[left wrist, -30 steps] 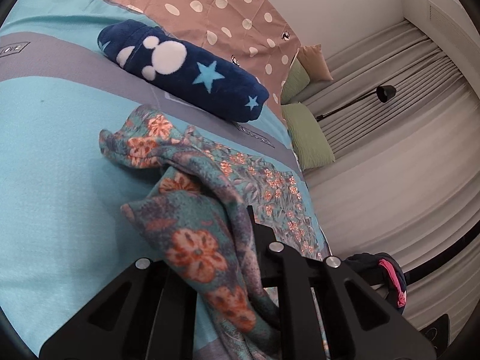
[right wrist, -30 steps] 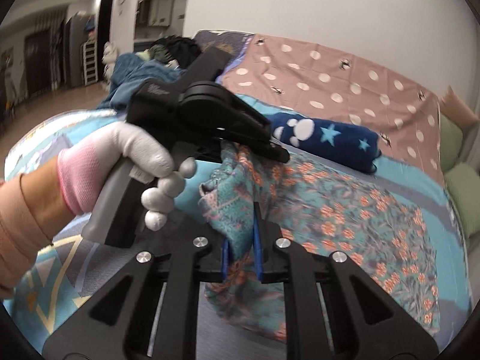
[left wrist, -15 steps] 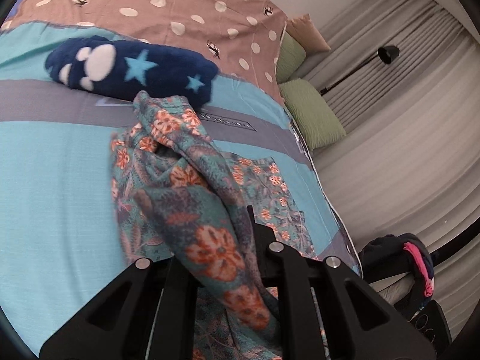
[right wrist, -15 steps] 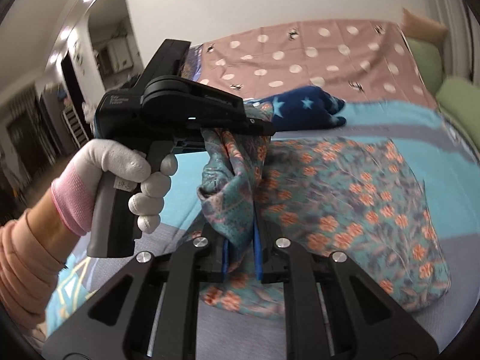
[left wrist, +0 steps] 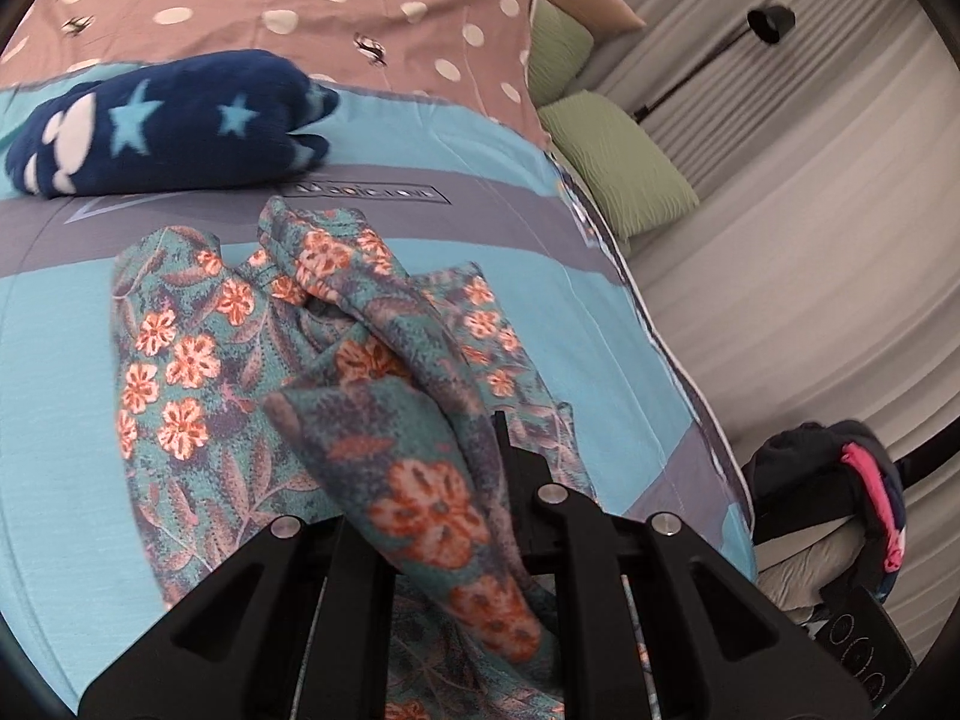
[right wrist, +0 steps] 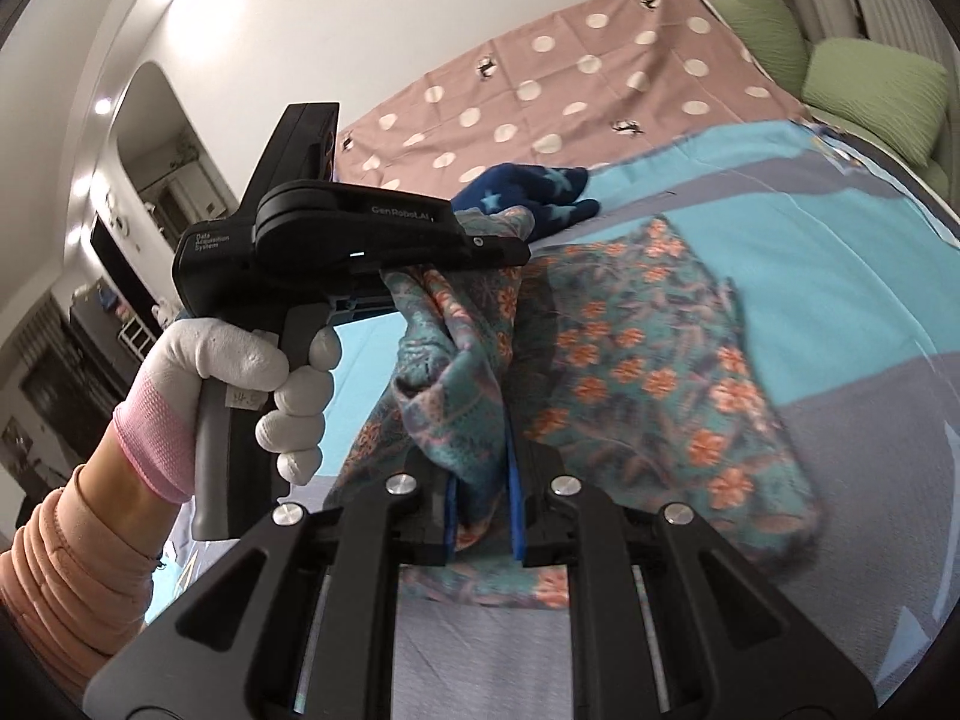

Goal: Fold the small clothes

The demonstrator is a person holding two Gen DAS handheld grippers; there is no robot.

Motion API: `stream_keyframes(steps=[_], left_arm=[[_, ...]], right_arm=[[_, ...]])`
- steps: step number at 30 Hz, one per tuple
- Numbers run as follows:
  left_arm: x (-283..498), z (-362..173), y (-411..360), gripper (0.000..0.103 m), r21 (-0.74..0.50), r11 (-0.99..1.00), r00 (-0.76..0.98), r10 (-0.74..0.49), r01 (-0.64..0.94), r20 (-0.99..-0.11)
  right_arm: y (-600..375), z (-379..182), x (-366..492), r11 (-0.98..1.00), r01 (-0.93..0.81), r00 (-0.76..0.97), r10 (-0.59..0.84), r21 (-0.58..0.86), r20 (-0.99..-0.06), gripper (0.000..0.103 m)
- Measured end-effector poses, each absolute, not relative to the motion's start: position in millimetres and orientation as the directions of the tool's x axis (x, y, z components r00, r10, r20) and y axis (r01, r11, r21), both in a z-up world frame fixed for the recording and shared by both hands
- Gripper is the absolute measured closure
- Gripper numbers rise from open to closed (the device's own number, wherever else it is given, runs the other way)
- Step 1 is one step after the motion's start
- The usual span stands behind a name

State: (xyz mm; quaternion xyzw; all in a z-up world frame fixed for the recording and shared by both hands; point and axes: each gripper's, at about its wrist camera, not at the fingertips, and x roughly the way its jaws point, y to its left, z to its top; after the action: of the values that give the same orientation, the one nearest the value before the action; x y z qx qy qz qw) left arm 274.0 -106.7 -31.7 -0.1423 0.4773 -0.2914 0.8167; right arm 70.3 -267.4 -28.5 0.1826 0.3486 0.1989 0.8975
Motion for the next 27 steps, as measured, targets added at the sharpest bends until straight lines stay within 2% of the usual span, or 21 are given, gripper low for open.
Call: stream_keyframes(steps=[11,13,14,21,27], left_arm=[[279,-38,-179,0.092,-0.329,0.846,0.363,-0.489,0.421,-0.793],[280,-39,-190,0.081,-0.282,0.863,0.369,-0.446,0.42,-0.816],[281,-38,-194,0.08,-0.272,0.865,0.372,-0.439,0.421,-0.818],[272,7,-198,0.065,-0.267,0.832,0.462,-0.504,0.487,-0.73],[248,16,-171,0.06,-0.219,0.835,0.493,-0.487,0.505,-0.721]], right_arm=[[-312,-48,67,0.851,-0.124,0.689,0.444,0.51,-0.573,0.09],[-318,-54,66,0.846,-0.105,0.684,0.444,0.523,-0.58,0.09],[-321,-58,66,0.842,-0.095,0.679,0.445,0.53,-0.584,0.09],[-337,-81,66,0.812,-0.03,0.641,0.463,0.583,-0.612,0.089],[-338,-82,65,0.799,-0.026,0.638,0.476,0.601,-0.606,0.086]])
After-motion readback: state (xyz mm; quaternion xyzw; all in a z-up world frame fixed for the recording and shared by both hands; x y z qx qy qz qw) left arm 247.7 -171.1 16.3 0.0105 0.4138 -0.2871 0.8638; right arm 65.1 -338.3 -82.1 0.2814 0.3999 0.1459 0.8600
